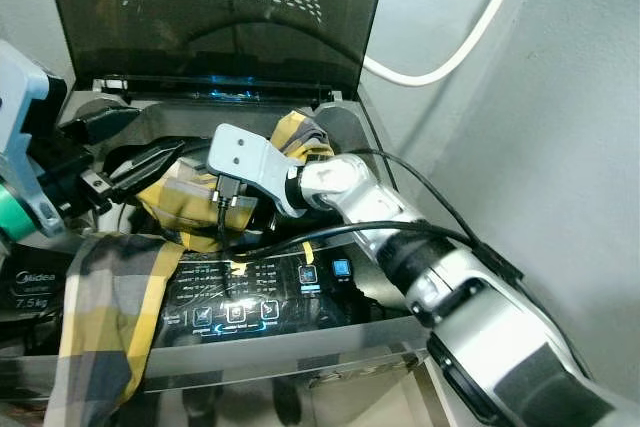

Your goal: Clothes washing

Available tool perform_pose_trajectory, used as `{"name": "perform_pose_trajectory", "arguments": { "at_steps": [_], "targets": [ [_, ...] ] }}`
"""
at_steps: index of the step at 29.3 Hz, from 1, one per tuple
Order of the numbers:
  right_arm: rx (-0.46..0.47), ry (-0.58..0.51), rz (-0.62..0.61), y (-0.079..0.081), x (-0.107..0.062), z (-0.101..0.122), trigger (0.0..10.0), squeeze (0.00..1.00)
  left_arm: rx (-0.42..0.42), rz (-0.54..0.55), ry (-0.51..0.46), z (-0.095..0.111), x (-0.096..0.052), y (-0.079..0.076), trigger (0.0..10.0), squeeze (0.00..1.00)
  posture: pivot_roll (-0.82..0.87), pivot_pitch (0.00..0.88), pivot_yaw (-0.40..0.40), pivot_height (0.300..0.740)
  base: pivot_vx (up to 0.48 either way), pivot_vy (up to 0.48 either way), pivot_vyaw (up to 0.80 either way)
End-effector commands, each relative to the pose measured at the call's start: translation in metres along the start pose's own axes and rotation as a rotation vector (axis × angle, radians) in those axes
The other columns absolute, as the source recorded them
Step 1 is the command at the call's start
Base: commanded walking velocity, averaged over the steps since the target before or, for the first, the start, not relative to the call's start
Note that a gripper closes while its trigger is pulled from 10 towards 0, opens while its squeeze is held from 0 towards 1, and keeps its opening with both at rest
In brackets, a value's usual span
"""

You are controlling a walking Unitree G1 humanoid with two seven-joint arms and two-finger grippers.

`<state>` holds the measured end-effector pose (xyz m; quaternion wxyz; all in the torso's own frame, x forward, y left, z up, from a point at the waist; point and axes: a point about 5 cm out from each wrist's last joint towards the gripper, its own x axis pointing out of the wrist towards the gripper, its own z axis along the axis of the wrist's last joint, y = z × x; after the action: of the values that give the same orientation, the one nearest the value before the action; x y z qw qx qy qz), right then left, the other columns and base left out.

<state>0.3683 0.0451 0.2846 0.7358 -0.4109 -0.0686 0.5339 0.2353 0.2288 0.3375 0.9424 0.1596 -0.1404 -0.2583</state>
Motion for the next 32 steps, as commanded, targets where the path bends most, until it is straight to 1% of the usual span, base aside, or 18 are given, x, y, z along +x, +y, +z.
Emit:
{"name": "perform_pose_trajectory", "arguments": {
  "at_steps": [1,3,6,8,10,12,13,18,21,22,25,26,27,28,29,30,31,32],
  "targets": [
    [-0.042,0.058,0.039,0.007,0.005,-0.007,10.0,0.0,-0.003,-0.034,0.007,-0.001,0.0,-0.008,10.0,0.0,0.02,0.165,-0.132,0.74,0.0,0.0,0.0],
    [-0.092,0.087,0.068,0.012,0.009,-0.008,10.0,0.0,-0.004,-0.035,0.008,-0.001,-0.001,-0.009,10.0,0.0,0.02,0.168,-0.135,0.74,0.0,0.0,0.0],
    [-0.114,0.1,0.089,0.015,0.011,-0.007,10.0,0.0,-0.005,-0.035,0.008,-0.001,-0.002,-0.01,10.0,0.0,0.02,0.171,-0.138,0.74,0.0,0.0,0.0],
    [-0.156,0.125,0.156,0.025,0.018,-0.006,10.0,0.0,-0.008,-0.038,0.009,0.0,-0.003,-0.011,10.0,0.0,0.02,0.175,-0.146,0.74,0.0,0.0,0.0],
    [-0.165,0.133,0.181,0.028,0.02,-0.006,10.0,0.0,-0.009,-0.039,0.009,0.0,-0.004,-0.011,10.0,0.0,0.02,0.174,-0.146,0.74,0.0,0.0,0.0],
    [-0.132,0.137,0.233,0.038,0.026,-0.006,10.0,0.0,-0.013,-0.043,0.009,0.0,-0.004,-0.013,10.0,0.0,0.02,0.175,-0.146,0.74,0.0,0.0,0.0],
    [-0.132,0.137,0.233,0.038,0.026,-0.006,10.0,0.0,-0.013,-0.043,0.009,0.0,-0.004,-0.013,10.0,0.0,0.02,0.175,-0.146,0.74,0.0,0.0,0.0],
    [-0.075,0.151,0.3,0.058,0.037,-0.009,10.0,0.0,-0.021,-0.049,0.008,-0.001,-0.004,-0.016,10.0,0.0,0.02,0.176,-0.144,0.74,0.0,0.0,0.0],
    [-0.016,0.136,0.276,0.065,0.042,-0.006,10.0,0.0,-0.022,-0.052,0.005,-0.001,-0.003,-0.016,10.0,0.0,0.02,0.177,-0.143,0.74,0.0,0.0,0.0],
    [-0.016,0.136,0.276,0.065,0.042,-0.006,10.0,0.0,-0.022,-0.052,0.005,-0.001,-0.003,-0.016,10.0,0.0,0.02,0.177,-0.143,0.74,0.0,0.0,0.0],
    [0.05,0.087,0.179,0.06,0.046,0.003,10.0,0.0,-0.021,-0.053,0.004,-0.001,-0.002,-0.017,10.0,0.0,0.03,0.175,-0.145,0.74,0.0,0.0,0.0],
    [0.05,0.087,0.179,0.06,0.046,0.003,10.0,0.0,-0.021,-0.053,0.004,-0.001,-0.002,-0.017,10.0,0.0,0.03,0.175,-0.145,0.74,0.0,0.0,0.0],
    [0.136,0.005,-0.009,0.041,0.045,0.016,10.0,0.0,-0.017,-0.048,0.001,0.0,-0.002,-0.017,10.0,0.0,0.03,0.175,-0.146,0.74,0.0,0.0,0.0],
    [0.136,0.005,-0.009,0.041,0.045,0.016,10.0,0.0,-0.017,-0.048,0.001,0.0,-0.002,-0.017,10.0,0.0,0.03,0.175,-0.146,0.74,0.0,0.0,0.0],
    [0.181,-0.043,-0.125,0.028,0.041,0.023,10.0,0.0,-0.014,-0.044,0.001,0.001,-0.002,-0.016,10.0,0.0,0.04,0.173,-0.145,0.74,0.0,0.0,0.0],
    [0.181,-0.043,-0.125,0.028,0.041,0.023,10.0,0.0,-0.014,-0.044,0.001,0.001,-0.002,-0.016,10.0,0.0,0.04,0.173,-0.145,0.74,0.0,0.0,0.0],
    [0.247,-0.1,-0.275,0.007,0.032,0.03,10.0,0.0,-0.009,-0.037,0.001,0.001,-0.002,-0.015,10.0,0.0,0.04,0.171,-0.141,0.74,0.0,0.0,0.0],
    [0.247,-0.1,-0.275,0.007,0.032,0.03,10.0,0.0,-0.009,-0.037,0.001,0.001,-0.002,-0.015,10.0,0.0,0.04,0.171,-0.141,0.74,0.0,0.0,0.0]
  ]
}}
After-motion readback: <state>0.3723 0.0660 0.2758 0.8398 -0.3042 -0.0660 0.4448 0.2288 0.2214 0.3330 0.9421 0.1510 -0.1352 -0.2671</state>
